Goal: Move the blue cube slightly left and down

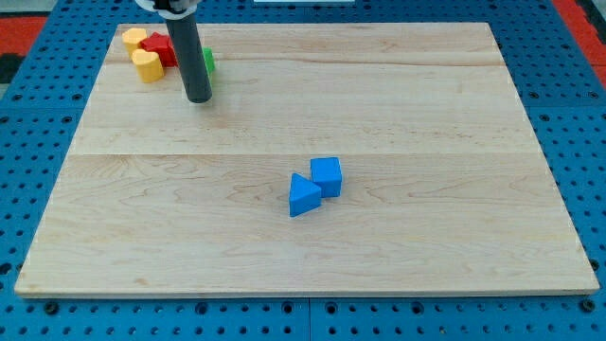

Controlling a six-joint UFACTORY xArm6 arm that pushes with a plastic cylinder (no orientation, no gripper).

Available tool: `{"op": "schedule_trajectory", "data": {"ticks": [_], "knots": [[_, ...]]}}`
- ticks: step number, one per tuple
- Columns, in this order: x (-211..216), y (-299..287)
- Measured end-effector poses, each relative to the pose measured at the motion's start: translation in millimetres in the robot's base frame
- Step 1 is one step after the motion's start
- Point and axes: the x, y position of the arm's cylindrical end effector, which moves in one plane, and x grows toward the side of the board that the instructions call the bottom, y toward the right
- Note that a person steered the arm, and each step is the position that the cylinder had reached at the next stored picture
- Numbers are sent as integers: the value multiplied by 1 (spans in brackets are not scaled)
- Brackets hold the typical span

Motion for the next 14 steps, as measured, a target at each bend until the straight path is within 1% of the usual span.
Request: {"op": "schedule_trajectory", "data": {"ticks": [3,4,5,6,7,8,9,10,12,14], "knots": [[-17,-42],[-4,-26],[5,54],[28,165],[71,242],[113,273],[162,274],[177,231],[160,185],[96,185]]}}
